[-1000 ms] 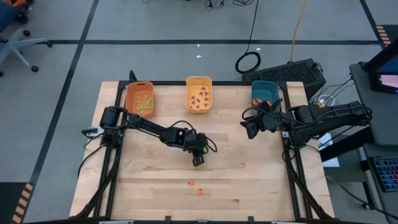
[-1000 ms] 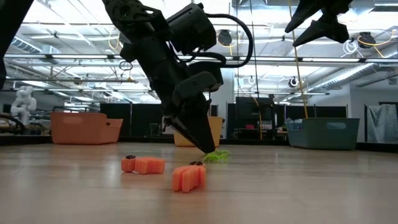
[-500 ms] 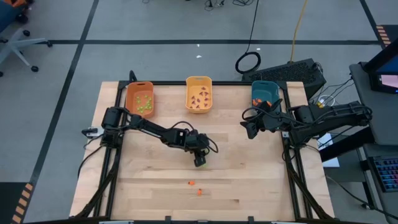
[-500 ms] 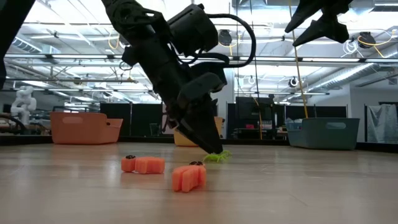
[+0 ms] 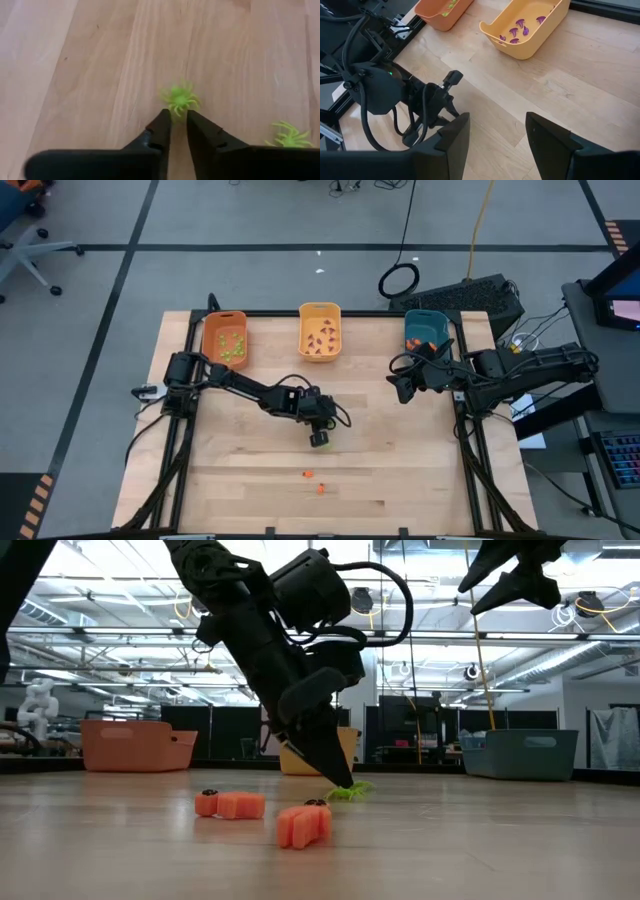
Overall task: Sort Halloween decoration
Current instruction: Put the green spider toy into the orange bin
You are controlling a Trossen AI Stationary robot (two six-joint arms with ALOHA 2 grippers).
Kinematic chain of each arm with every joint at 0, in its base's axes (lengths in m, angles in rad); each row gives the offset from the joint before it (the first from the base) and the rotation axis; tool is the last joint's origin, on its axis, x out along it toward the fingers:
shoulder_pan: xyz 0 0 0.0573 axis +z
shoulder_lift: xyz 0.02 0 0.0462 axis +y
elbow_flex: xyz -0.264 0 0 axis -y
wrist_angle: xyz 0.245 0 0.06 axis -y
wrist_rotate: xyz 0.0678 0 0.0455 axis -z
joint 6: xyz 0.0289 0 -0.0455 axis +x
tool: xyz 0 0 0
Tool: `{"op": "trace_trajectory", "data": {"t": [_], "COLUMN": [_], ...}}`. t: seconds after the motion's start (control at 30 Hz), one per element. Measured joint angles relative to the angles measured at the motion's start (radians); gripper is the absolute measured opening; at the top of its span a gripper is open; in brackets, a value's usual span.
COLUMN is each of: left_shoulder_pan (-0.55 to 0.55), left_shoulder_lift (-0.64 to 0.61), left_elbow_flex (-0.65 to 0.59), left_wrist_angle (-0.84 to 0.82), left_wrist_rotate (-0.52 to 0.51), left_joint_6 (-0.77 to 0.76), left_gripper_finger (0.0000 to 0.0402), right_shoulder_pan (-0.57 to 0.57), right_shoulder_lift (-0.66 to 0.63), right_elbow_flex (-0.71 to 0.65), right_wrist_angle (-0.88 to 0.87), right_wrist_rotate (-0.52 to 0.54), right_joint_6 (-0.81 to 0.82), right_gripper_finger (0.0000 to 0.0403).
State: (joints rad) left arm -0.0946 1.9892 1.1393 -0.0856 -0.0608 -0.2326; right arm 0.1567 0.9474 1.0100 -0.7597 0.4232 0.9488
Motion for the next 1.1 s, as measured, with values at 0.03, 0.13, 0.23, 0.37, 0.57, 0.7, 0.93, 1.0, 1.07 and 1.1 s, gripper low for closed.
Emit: {"op": "trace_trajectory", "data": {"t": [0.03,0.13,0.23,0.37,0.57,0.7,0.93,1.0,1.07,1.1], "left_shoulder_pan": [0.001,0.008,0.015,0.024,0.034,0.035,0.036,0.038,0.040,0.040], "left_shoulder_lift": [0.001,0.001,0.001,0.001,-0.025,-0.059,-0.102,-0.116,-0.135,-0.147], "left_elbow_flex": [0.000,0.000,0.000,0.000,0.000,0.000,0.003,0.002,0.002,0.002], "left_wrist_angle": [0.001,0.002,0.003,0.003,-0.005,-0.004,-0.009,-0.012,-0.015,-0.018], "left_wrist_rotate": [0.000,0.012,0.026,0.029,0.034,0.034,0.034,0.034,0.034,0.034], "left_joint_6": [0.007,0.010,0.012,0.010,0.005,0.005,-0.018,-0.024,-0.024,-0.025], "left_gripper_finger": [0.0045,0.0010,0.0006,0.0001,0.0000,0.0000,0.0000,0.0000,0.0000,0.0000], "right_shoulder_pan": [0.000,0.000,0.000,0.000,0.000,0.000,0.003,0.003,0.003,0.003], "right_shoulder_lift": [0.000,0.000,0.000,0.000,0.000,0.001,0.039,0.057,0.073,0.079], "right_elbow_flex": [0.000,0.000,0.000,0.000,0.000,0.000,0.000,0.000,-0.001,-0.001], "right_wrist_angle": [0.000,0.000,0.000,0.000,0.000,0.000,0.002,0.009,0.008,0.012], "right_wrist_rotate": [0.000,0.000,0.000,0.000,0.000,-0.001,-0.058,-0.088,-0.109,-0.111], "right_joint_6": [0.000,0.000,0.000,0.000,0.000,-0.011,-0.092,-0.101,-0.100,-0.098], "right_gripper_finger": [0.0178,0.0178,0.0178,0.0178,0.0178,0.0178,0.0178,0.0178,0.0178,0.0178]}}
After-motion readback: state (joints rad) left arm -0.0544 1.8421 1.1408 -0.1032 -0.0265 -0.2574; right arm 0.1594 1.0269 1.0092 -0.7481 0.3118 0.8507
